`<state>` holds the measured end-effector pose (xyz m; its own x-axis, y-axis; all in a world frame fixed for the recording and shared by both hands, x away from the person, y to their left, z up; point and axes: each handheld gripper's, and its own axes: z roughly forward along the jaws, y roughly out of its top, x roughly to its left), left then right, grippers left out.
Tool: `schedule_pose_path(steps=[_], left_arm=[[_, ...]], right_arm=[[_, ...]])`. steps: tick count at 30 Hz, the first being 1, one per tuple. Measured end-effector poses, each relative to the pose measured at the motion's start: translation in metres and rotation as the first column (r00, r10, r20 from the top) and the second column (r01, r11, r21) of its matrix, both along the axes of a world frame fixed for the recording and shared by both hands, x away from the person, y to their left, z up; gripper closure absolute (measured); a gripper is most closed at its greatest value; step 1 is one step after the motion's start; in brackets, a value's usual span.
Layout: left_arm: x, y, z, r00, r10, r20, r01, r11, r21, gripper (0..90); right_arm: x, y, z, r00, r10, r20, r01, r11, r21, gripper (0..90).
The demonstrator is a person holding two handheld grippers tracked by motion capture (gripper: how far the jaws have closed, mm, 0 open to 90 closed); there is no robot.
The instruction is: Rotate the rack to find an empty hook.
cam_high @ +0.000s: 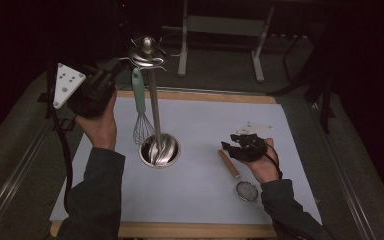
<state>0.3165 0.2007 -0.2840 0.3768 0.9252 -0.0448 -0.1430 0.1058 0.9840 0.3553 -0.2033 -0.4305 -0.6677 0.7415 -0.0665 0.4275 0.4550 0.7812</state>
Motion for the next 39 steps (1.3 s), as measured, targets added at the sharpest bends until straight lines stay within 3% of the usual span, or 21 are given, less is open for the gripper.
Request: schedule_pose_path(steps=[22,30,39], left_arm=[[0.020,0.004,0.003,0.9989,0.018,-0.043,-0.017,0.9996,0.022,89.8],[0.019,0.005,0.004,0.9989,0.023,-0.041,-0.021,0.9992,0.034,89.8],[0.010,0.008,0.002,0.9983,0.025,-0.052,-0.020,0.9963,0.084,89.5]], right_arm=[[0.001,-0.001,-0.004,0.9999,-0.001,-0.011,0.001,1.0000,-0.003,54.5],[0.002,-0.002,-0.004,0.9999,0.001,-0.010,-0.001,1.0000,-0.007,54.5],[0.002,-0.005,-0.003,1.0000,-0.002,-0.010,0.002,0.9999,-0.012,54.4]])
